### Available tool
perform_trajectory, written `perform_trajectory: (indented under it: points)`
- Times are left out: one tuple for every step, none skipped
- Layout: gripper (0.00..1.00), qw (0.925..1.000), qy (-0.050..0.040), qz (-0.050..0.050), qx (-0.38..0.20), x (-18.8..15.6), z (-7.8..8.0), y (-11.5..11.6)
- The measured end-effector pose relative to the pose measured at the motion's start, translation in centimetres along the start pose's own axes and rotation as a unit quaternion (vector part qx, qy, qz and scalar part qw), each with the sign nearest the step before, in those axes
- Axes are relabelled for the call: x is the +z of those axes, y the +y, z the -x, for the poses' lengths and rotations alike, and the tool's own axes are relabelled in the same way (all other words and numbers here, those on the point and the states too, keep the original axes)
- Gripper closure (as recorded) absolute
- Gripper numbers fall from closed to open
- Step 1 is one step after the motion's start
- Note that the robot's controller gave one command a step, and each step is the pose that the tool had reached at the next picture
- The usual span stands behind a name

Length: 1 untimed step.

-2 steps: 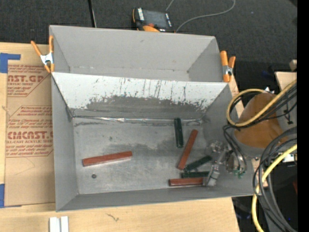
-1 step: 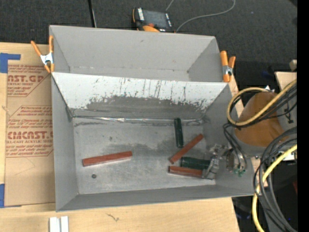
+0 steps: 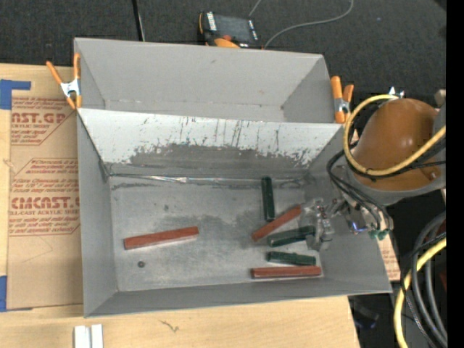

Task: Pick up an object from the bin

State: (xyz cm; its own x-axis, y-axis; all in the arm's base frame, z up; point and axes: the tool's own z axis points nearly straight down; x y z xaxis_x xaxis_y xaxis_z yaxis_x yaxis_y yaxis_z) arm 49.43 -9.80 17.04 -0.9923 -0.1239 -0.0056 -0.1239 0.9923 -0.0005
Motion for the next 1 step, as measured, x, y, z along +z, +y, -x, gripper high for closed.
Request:
perform_trajectory:
  points:
    - [1.0,1.0,-0.0026,-0.002,0.003,-10.71,-0.28,-1.95]
